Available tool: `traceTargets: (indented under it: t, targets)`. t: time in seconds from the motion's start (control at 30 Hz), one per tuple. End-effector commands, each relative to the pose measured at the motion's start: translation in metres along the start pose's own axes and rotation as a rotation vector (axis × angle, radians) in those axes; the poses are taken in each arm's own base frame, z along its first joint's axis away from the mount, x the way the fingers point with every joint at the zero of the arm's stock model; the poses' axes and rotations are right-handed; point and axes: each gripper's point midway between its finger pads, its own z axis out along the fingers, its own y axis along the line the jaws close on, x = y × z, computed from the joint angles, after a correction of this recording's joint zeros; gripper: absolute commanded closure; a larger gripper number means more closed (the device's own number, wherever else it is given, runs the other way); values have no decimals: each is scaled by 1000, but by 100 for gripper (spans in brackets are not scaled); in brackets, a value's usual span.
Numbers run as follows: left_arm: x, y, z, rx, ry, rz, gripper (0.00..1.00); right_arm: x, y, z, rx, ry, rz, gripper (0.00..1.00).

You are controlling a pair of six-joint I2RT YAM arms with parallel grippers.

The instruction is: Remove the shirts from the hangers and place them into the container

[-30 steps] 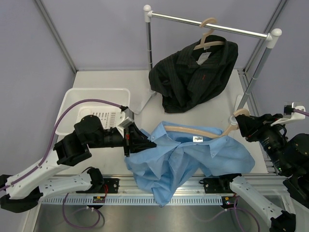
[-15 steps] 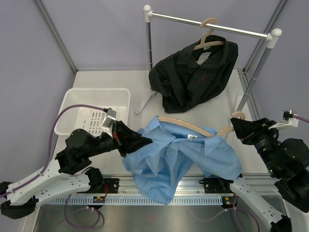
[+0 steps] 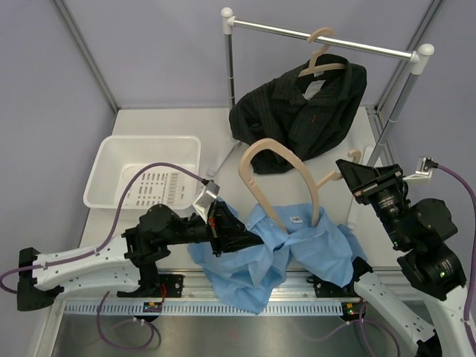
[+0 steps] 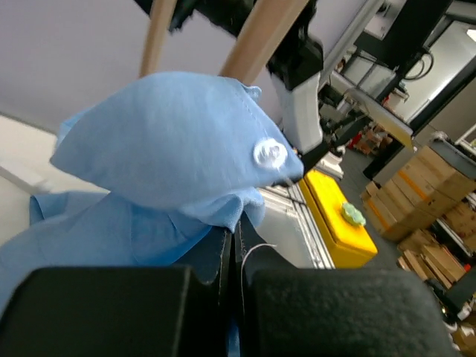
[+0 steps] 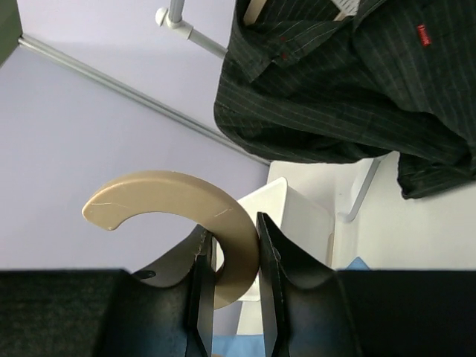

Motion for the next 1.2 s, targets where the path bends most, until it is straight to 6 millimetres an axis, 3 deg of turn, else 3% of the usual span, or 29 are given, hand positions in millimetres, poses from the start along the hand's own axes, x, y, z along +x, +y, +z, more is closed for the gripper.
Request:
traceTargets:
  t: [0.0,0.03,0.07,0.13,0.17,0.27,0.37,0.43,0.5,0.6,0.67,0.8,0.93,1.17]
  targets:
    - [-33,-25,7,23,-51,96,100,-10,42,6,-117,6,4,100]
    - [-37,-18,5,-47,-55,106,100,-13,41,4,-117,-3,-51,100]
    - [-24,-3,-1,-136,21,102,93,-13,36,2,-94,3,-89,100]
    - [-45,-5,-11,-207,9,160,71,-25,40,-6,-90,-26,-191,100]
    - [-36,3,-20,-258,65,166,64,-30,42,-12,-77,-25,-235,100]
    - [-52,-5,-54,-314,58,222,37,-41,40,-21,-28,-23,-372,100]
    - [-60,-9,-79,-348,43,239,24,-48,45,-27,-15,0,-479,100]
    - [-61,-28,-89,-273,58,251,15,-44,48,-24,-27,40,-541,100]
    - [-66,-52,-91,-173,74,270,13,-41,53,-26,-48,82,-598,100]
    - [-69,-72,-87,-83,110,284,13,-26,55,-23,-95,169,-656,100]
    - [-71,-78,-84,-55,115,289,13,-9,59,-26,-155,249,-667,100]
    - [-78,-100,-82,47,98,297,12,3,54,-30,-173,318,-684,100]
    - [-81,-106,-76,83,74,293,11,10,46,-27,-162,347,-687,100]
    - [-78,-95,-55,58,89,271,10,21,40,-15,-165,368,-665,100]
